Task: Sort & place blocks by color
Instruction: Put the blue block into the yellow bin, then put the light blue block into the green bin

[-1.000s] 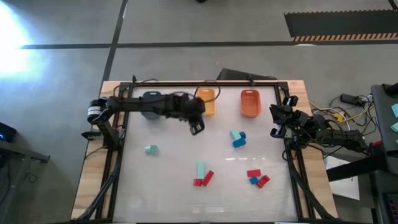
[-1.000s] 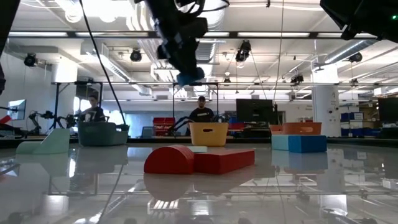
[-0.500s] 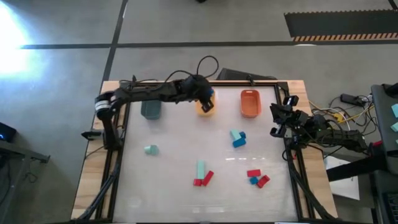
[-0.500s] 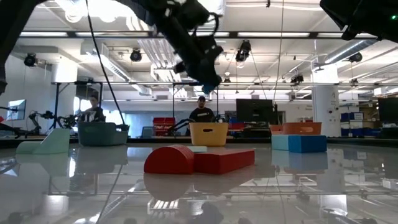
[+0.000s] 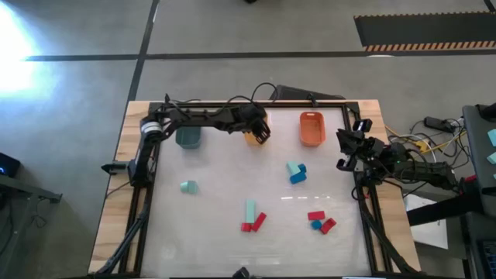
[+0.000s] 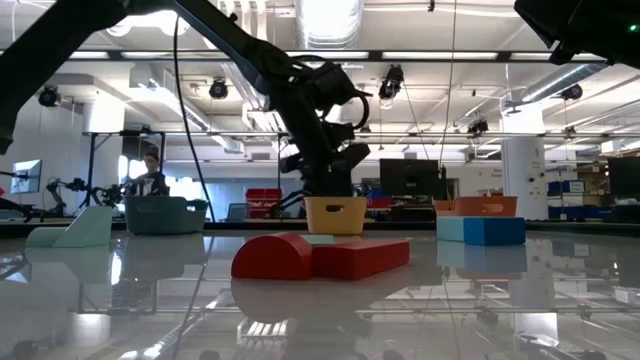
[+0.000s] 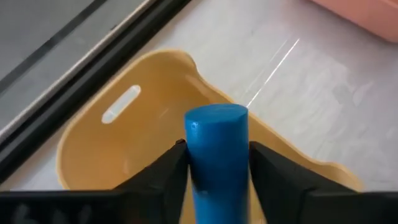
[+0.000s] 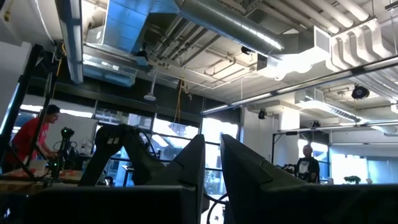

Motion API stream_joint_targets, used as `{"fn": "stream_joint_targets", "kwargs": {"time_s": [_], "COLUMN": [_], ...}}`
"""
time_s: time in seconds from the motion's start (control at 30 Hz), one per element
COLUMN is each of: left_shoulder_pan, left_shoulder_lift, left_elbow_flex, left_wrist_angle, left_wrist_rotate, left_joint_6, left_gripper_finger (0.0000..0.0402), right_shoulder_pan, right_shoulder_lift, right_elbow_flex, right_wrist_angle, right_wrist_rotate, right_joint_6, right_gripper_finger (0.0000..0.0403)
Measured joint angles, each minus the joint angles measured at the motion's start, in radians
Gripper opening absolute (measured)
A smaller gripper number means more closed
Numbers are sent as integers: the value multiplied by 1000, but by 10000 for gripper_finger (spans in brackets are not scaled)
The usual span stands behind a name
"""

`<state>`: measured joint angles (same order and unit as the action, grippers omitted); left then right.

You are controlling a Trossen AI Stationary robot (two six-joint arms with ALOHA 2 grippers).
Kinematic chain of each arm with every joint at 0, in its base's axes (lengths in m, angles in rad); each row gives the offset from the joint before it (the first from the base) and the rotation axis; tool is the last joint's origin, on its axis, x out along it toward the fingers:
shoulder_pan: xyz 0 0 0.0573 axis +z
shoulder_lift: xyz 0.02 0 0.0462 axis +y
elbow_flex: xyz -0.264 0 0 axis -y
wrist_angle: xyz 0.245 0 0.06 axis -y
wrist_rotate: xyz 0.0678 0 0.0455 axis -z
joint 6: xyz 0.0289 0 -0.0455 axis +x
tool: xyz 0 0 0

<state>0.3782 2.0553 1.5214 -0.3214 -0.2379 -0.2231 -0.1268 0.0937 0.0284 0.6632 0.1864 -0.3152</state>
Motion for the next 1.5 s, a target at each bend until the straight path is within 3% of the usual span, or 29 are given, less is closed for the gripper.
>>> {"fn": "stream_joint_targets", "kwargs": {"time_s": [0.13,0.4,0.67,0.83,1.13,1.33,1.5], "left_shoulder_pan": [2,1,-68,-181,-374,-382,-364], "left_shoulder_lift": [3,-42,-242,-407,-681,-816,-893], "left_elbow_flex": [0,0,-21,-118,-472,-660,-748], "left_wrist_angle": [0,-3,-33,-5,395,659,772], "left_wrist_rotate": [-3,-3,-4,-5,-8,-22,-46], "left_joint_6": [0,7,63,108,185,258,285], "left_gripper_finger": [194,200,202,202,202,202,202], "right_shoulder_pan": [0,0,0,0,0,0,0], "right_shoulder_lift": [0,0,0,0,13,59,132], "right_elbow_flex": [0,0,0,0,0,0,1], "right_wrist_angle": [0,0,-8,-32,-88,-20,71], "right_wrist_rotate": [0,0,-2,-1,-11,-36,-25], "right_joint_6": [-4,-10,2,50,281,324,324], "right_gripper_finger": [43,43,43,43,43,43,43]}}
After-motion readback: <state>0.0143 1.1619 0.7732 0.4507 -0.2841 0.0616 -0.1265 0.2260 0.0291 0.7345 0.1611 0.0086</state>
